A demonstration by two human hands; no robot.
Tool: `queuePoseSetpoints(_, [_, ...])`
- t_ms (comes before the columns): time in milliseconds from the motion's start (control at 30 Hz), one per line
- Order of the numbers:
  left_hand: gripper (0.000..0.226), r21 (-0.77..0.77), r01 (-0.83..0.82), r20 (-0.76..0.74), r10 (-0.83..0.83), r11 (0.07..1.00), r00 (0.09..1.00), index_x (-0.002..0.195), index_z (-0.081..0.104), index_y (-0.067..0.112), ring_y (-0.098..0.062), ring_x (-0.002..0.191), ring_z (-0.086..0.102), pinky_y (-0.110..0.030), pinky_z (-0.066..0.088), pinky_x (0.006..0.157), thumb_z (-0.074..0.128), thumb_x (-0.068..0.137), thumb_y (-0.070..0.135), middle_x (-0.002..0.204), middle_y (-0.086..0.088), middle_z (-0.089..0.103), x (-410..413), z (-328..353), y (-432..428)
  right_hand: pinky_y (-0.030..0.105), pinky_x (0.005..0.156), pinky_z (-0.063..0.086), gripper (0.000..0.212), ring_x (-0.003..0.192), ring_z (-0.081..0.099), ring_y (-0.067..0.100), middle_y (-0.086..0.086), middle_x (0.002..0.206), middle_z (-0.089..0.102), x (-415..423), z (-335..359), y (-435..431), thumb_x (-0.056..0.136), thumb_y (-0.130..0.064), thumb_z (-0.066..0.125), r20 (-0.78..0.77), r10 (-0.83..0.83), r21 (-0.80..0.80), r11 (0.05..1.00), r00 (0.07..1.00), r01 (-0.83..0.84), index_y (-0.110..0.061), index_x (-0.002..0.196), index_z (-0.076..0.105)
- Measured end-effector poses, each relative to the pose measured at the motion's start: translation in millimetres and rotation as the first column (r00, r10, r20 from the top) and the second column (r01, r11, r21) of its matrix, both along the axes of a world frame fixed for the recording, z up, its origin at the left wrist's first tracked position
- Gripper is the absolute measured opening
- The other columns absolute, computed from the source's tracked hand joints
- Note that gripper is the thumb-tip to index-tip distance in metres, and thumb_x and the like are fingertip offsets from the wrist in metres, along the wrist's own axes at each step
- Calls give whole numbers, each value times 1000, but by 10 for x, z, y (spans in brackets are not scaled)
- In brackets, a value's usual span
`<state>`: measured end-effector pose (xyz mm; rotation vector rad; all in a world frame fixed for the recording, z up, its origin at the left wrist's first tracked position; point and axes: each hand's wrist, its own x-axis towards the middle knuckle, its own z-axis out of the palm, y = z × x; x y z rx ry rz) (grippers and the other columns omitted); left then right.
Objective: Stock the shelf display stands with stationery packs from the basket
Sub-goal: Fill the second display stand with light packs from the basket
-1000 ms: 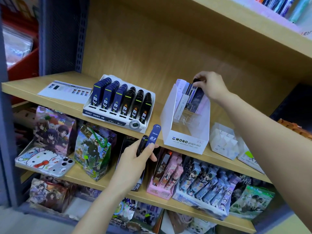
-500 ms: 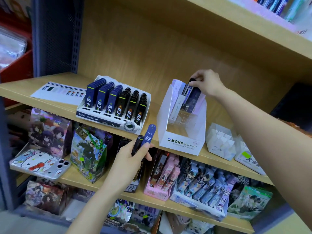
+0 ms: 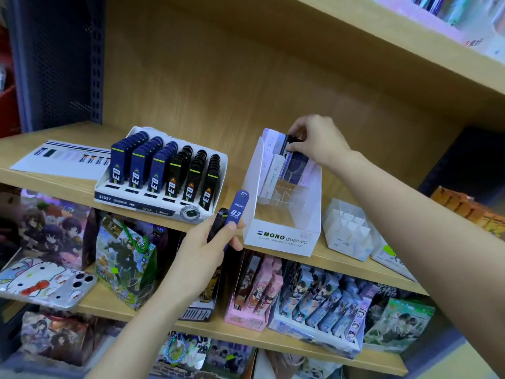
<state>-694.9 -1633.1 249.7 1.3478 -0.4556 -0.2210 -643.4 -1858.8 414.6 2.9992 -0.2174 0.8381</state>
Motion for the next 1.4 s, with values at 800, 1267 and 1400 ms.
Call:
queuePoseSetpoints(800, [8,104,121,159,-136,987,978,89,50,21,-2,40,34,-13,28,39,51,95,27,71,-1,65,-157,-38,93,24,65,56,9,73,63,8,5,84,64,-1265,-997,922,94,-12,55,30,459,814,504,888,-288,-18,88,59])
queuePoseSetpoints(1267, [16,155,-98,-60,108,983,992,90,39,8,-5,32,22,-16,19,33,39,102,19,51,0,50,-37,-195,642,22,66,56,4,66,64,5,0,77,64,-744,-814,1412,93,-10,56,231,391,680,590,891,-435,-13,91,54])
queuePoseSetpoints(1400, [17,107,-194,-48,200,975,979,86,45,3,-5,31,26,-14,20,33,45,99,15,44,8,56,-18,-257,822,32,72,57,7,67,66,8,4,77,63,-425,-835,1649,94,-9,54,256,401,610,639,879,-469,-14,98,52])
